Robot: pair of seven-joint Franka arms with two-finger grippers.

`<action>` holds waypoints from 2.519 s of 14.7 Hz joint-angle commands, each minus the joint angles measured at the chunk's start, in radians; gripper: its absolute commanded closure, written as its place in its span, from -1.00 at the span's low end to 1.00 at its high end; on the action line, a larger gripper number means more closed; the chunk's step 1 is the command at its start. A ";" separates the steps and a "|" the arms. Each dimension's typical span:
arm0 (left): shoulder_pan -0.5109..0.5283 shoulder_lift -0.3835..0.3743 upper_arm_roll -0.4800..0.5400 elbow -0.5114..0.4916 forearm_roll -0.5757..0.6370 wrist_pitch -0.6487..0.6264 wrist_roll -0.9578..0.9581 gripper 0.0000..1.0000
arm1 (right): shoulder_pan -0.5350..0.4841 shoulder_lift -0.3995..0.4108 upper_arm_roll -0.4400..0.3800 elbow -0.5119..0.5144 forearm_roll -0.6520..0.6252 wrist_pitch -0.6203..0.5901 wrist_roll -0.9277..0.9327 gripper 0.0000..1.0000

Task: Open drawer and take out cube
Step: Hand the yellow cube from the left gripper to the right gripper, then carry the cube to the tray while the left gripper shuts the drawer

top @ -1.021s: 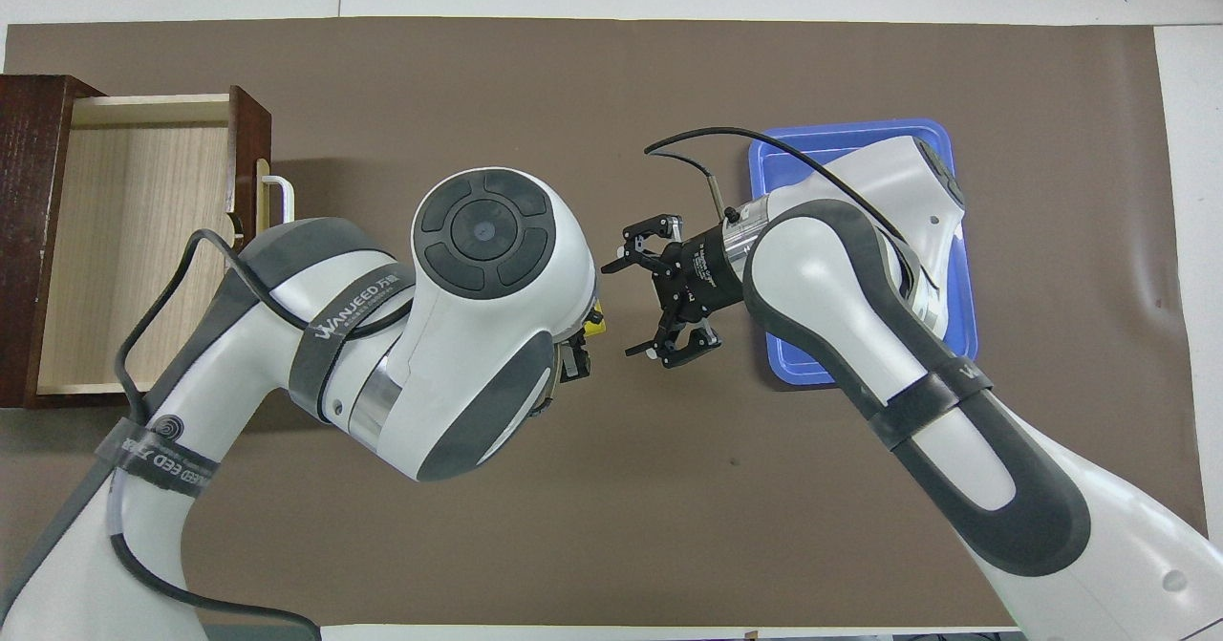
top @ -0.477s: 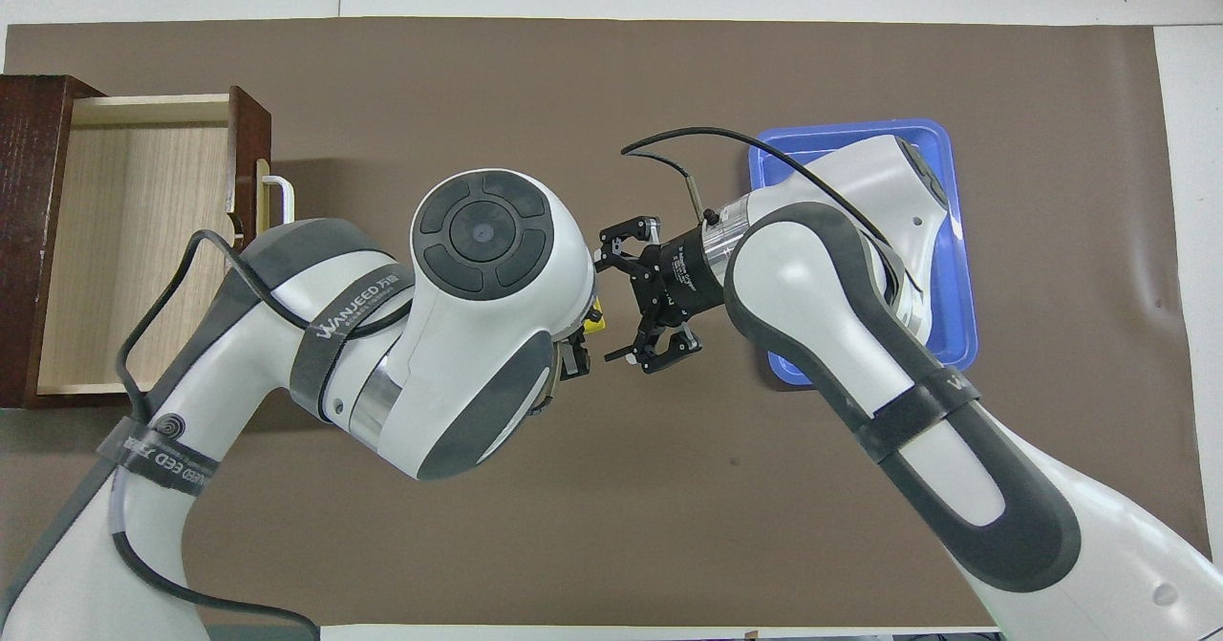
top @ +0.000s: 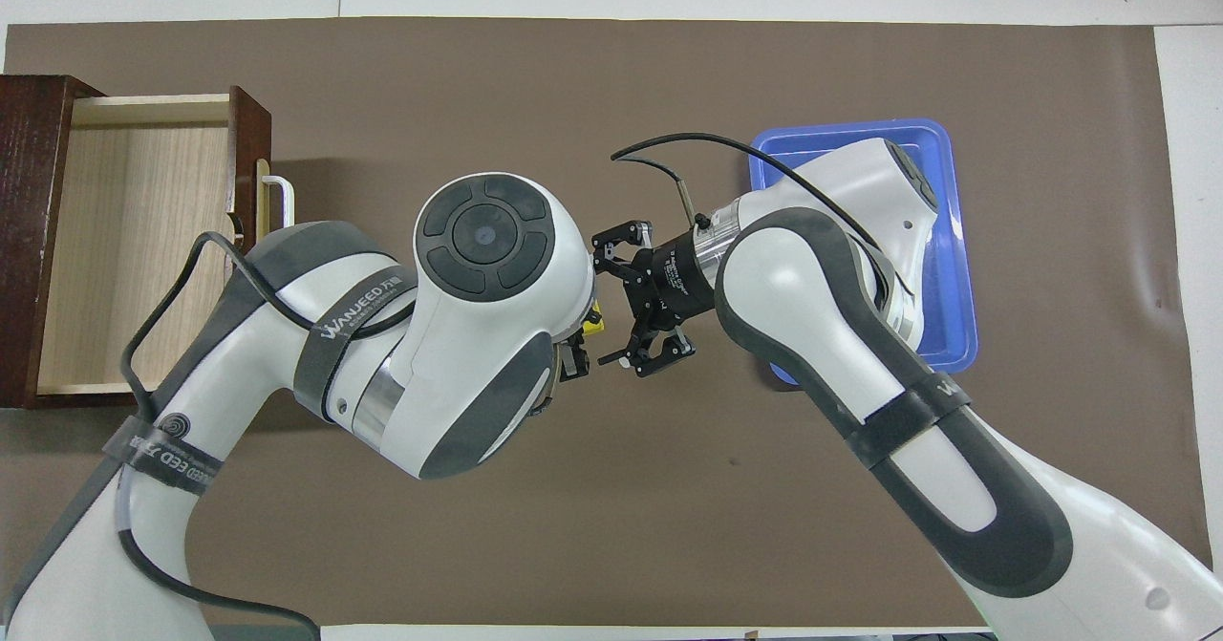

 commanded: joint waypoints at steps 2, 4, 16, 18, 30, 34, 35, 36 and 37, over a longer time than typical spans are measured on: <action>-0.021 -0.025 0.017 -0.030 0.018 0.019 -0.011 1.00 | -0.001 0.001 0.003 0.009 0.022 0.011 0.040 1.00; -0.020 -0.025 0.017 -0.030 0.025 0.017 -0.011 1.00 | -0.001 0.001 0.003 0.016 0.024 0.011 0.043 1.00; 0.214 -0.041 0.023 -0.061 0.065 -0.004 0.284 -1.00 | -0.073 0.009 -0.005 0.046 0.035 -0.005 0.054 1.00; 0.311 -0.045 0.023 -0.088 0.068 0.009 0.475 -1.00 | -0.154 0.010 -0.009 0.046 0.012 -0.031 0.054 1.00; 0.712 -0.039 0.023 -0.164 0.157 0.229 1.120 -1.00 | -0.461 0.004 -0.014 -0.163 -0.142 -0.070 -0.104 1.00; 0.799 -0.039 0.022 -0.170 0.157 0.240 1.232 -1.00 | -0.470 -0.026 -0.015 -0.285 -0.142 0.008 -0.233 1.00; 0.789 -0.038 0.022 -0.159 0.157 0.223 1.229 -1.00 | -0.470 -0.030 -0.014 -0.305 -0.142 0.033 -0.253 1.00; 0.770 -0.041 0.020 -0.156 0.157 0.208 1.229 -1.00 | -0.472 -0.030 -0.014 -0.309 -0.142 0.037 -0.262 1.00; 0.744 -0.048 0.018 -0.154 0.157 0.182 1.230 -1.00 | -0.470 -0.030 -0.014 -0.313 -0.142 0.040 -0.270 1.00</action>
